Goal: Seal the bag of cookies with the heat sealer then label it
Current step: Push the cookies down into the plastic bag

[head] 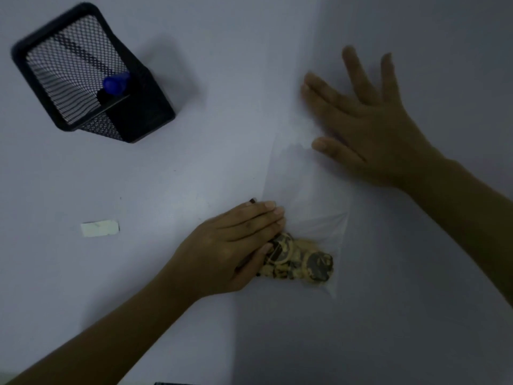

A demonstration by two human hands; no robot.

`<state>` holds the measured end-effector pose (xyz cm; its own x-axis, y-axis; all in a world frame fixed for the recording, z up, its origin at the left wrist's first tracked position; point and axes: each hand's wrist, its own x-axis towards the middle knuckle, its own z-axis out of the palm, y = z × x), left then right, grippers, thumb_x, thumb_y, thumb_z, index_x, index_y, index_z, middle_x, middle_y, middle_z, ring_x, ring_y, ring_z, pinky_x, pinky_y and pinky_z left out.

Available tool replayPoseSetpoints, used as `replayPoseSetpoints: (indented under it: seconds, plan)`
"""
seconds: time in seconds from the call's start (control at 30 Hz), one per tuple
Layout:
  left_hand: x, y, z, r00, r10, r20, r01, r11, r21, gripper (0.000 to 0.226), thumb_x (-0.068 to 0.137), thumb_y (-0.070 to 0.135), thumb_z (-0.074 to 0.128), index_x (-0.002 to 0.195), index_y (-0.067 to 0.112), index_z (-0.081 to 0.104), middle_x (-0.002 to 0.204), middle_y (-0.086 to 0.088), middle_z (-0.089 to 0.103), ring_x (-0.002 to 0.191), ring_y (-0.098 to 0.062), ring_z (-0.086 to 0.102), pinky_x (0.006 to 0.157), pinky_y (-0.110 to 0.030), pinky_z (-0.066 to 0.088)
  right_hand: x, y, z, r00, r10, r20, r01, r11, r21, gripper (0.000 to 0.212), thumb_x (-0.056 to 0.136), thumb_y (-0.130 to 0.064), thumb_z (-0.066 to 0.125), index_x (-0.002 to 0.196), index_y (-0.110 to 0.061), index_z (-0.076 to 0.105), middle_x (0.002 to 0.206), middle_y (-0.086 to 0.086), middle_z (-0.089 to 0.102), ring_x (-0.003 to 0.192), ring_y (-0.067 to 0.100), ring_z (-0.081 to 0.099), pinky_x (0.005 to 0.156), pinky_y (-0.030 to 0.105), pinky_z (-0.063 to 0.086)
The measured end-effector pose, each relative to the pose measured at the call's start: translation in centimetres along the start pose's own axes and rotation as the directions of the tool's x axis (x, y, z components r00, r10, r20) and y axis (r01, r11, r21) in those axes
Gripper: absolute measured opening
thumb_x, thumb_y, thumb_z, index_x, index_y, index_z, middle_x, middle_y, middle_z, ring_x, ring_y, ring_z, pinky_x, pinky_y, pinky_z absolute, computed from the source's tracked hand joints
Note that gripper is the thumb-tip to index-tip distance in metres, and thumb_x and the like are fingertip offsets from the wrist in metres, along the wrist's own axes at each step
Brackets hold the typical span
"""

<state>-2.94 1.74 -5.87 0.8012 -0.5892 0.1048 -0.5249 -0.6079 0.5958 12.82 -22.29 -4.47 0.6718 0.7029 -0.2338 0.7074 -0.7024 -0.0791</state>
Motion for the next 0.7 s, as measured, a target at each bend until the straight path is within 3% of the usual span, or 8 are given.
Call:
replayPoseSetpoints:
  seconds: [0.13, 0.27, 0.7]
  plan:
    - [0.0, 0.0, 0.0, 1.000, -0.008, -0.003, 0.008, 1.000, 0.004, 0.034, 0.092, 0.014, 0.059, 0.124, 0.002, 0.062, 0.133, -0.009, 0.058, 0.130, -0.019, 0.051, 0.112, -0.032, 0.039, -1.5, -3.0, 0.5, 0.996, 0.073, -0.059, -0.070, 0.996, 0.048, 0.083, 0.094, -0.066, 0.019, 0.152, -0.007, 0.016, 0.161, 0.009, 0.014, 0.147, 0.038, 0.004, 0.111, 0.070, 0.003]
    - [0.0, 0.1, 0.0, 1.000, -0.010, -0.002, 0.010, 1.000, 0.008, 0.033, 0.092, 0.014, 0.058, 0.123, 0.002, 0.062, 0.132, -0.009, 0.059, 0.129, -0.019, 0.052, 0.112, -0.032, 0.039, -4.4, -5.0, 2.0, 0.996, 0.089, -0.004, -0.088, 0.995, 0.038, 0.093, 0.089, -0.074, 0.027, 0.152, -0.005, 0.017, 0.160, 0.011, 0.014, 0.148, 0.036, 0.005, 0.113, 0.068, 0.005]
    - [0.3, 0.3, -0.1, 1.000, -0.017, 0.014, 0.017, 1.000, 0.017, 0.033, 0.095, 0.015, 0.051, 0.124, 0.003, 0.061, 0.133, -0.008, 0.058, 0.130, -0.020, 0.051, 0.110, -0.035, 0.042, -8.6, -1.9, 1.2, 0.953, 0.296, 0.058, -0.301, 0.945, 0.124, 0.110, 0.078, -0.081, 0.036, 0.153, -0.004, 0.011, 0.161, 0.010, 0.005, 0.148, 0.035, -0.001, 0.115, 0.063, -0.001]
